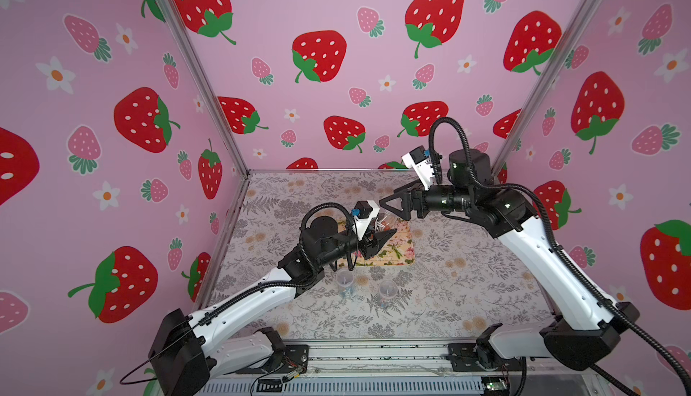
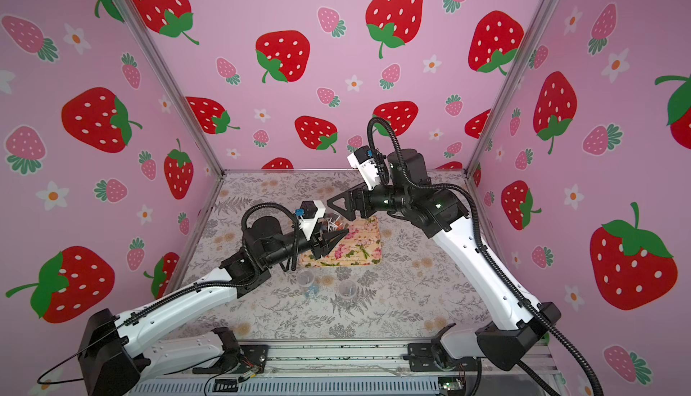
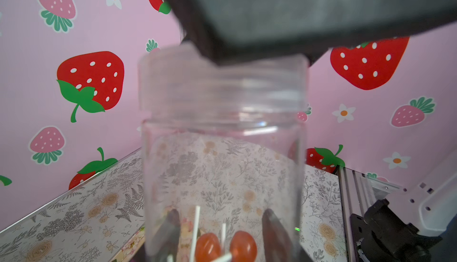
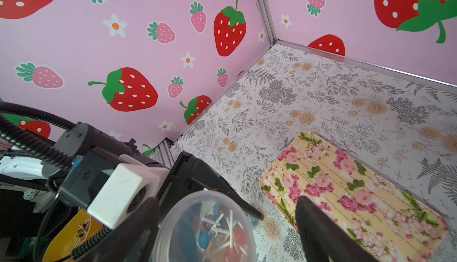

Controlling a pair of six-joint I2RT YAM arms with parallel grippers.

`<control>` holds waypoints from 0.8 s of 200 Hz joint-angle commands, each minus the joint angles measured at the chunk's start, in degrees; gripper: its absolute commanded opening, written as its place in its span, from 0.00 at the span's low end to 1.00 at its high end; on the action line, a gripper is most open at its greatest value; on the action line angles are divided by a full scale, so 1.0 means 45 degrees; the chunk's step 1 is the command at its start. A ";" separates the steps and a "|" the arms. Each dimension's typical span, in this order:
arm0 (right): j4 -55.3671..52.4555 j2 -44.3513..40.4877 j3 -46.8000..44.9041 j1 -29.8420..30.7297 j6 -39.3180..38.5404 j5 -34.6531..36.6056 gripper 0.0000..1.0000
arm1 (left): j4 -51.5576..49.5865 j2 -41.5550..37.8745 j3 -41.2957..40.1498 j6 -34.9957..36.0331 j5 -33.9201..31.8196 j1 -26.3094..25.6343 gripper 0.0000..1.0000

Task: Pour the candies out of the jar
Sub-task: Unscrew the lid from the jar.

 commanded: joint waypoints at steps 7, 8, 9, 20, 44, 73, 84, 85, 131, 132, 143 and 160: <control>-0.0075 0.0095 -0.0028 0.0224 0.0062 0.0132 0.88 | 0.0677 0.0026 0.0135 0.0238 -0.0048 0.0043 0.41; -0.0090 0.0105 -0.0027 0.0225 0.0056 0.0145 0.88 | 0.0682 0.0026 0.0134 0.0237 -0.0038 0.0045 0.41; -0.0097 0.0110 -0.0027 0.0225 0.0044 0.0162 0.88 | 0.0684 0.0026 0.0133 0.0227 -0.0033 0.0056 0.41; -0.0126 0.0115 -0.0032 0.0264 -0.0008 0.0252 0.88 | 0.0727 0.0028 0.0115 0.0161 0.0010 0.0076 0.41; -0.0104 0.0134 -0.0008 0.0284 -0.0134 0.0256 0.78 | 0.0726 -0.0031 0.0131 0.0120 0.0108 0.0096 0.41; -0.0099 0.0173 0.0050 0.0285 -0.0325 0.0201 0.61 | 0.0614 -0.0071 0.0191 0.0064 0.0214 0.0123 0.41; -0.0121 0.0210 0.0152 0.0286 -0.0526 0.0107 0.57 | 0.0488 -0.0074 0.0264 0.0023 0.0336 0.0108 0.41; -0.0132 0.0221 0.0170 0.0285 -0.0560 0.0094 0.57 | 0.0470 -0.0072 0.0277 0.0022 0.0359 0.0117 0.41; -0.0827 0.1078 0.2087 0.0115 -0.3187 -0.2112 0.53 | -0.0832 -0.0295 0.1028 -0.0553 0.2369 0.0213 0.42; -0.0846 0.1114 0.2143 0.0102 -0.3268 -0.2187 0.53 | -0.0864 -0.0300 0.1049 -0.0568 0.2430 0.0208 0.42; -0.0896 0.1338 0.2530 -0.0020 -0.4202 -0.3133 0.53 | -0.1045 -0.0359 0.1241 -0.0878 0.3049 0.0224 0.42; -0.0583 0.1524 0.2790 -0.0299 -0.5268 -0.4583 0.53 | -0.0724 -0.0418 0.1342 -0.1655 0.3996 0.0254 0.42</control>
